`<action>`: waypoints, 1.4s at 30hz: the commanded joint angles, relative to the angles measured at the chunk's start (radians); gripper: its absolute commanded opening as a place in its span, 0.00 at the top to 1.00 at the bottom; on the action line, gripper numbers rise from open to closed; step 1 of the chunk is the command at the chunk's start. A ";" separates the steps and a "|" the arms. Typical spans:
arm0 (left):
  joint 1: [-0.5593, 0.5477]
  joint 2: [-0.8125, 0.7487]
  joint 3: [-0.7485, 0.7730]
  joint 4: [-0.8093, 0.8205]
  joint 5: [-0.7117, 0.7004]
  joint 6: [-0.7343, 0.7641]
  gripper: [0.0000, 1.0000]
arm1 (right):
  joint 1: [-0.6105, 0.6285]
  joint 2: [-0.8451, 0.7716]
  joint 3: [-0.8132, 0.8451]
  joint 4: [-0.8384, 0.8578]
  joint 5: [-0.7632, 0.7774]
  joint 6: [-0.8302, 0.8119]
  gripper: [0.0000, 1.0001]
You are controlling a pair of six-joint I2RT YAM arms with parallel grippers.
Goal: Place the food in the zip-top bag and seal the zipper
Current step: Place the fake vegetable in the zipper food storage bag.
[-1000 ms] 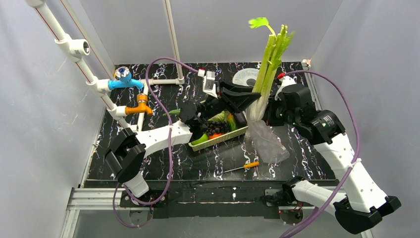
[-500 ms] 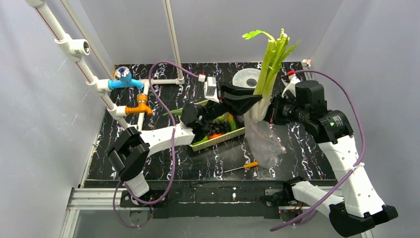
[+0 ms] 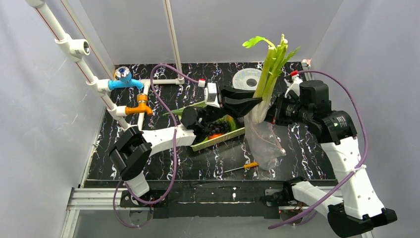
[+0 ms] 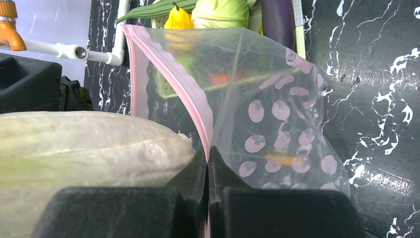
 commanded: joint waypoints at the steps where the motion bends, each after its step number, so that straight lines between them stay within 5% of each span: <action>1: -0.015 0.026 -0.031 0.023 0.021 0.107 1.00 | -0.002 -0.022 0.080 0.052 -0.058 0.020 0.99; 20: -0.023 0.026 -0.067 0.023 -0.091 0.115 0.98 | -0.011 -0.034 0.073 0.066 -0.094 0.031 0.99; 23: -0.023 0.001 -0.103 0.022 -0.168 0.065 0.58 | -0.011 -0.020 0.084 0.054 -0.059 0.012 0.99; 26: -0.024 -0.046 -0.159 0.015 -0.193 0.036 0.40 | -0.011 -0.011 0.086 0.056 -0.027 0.000 0.99; 27: -0.024 -0.070 -0.180 0.004 -0.209 0.009 0.22 | -0.011 -0.006 0.087 0.055 -0.015 -0.003 0.99; 30: -0.024 -0.145 -0.232 -0.074 -0.199 -0.001 0.04 | -0.012 0.008 0.094 0.047 0.010 -0.019 0.99; 37: -0.025 -0.325 -0.295 -0.370 -0.207 0.036 0.02 | -0.013 0.021 0.115 0.031 0.049 -0.056 0.99; 42: -0.026 -0.464 -0.199 -0.858 -0.224 0.125 0.06 | -0.014 0.015 0.110 0.033 0.029 -0.110 0.99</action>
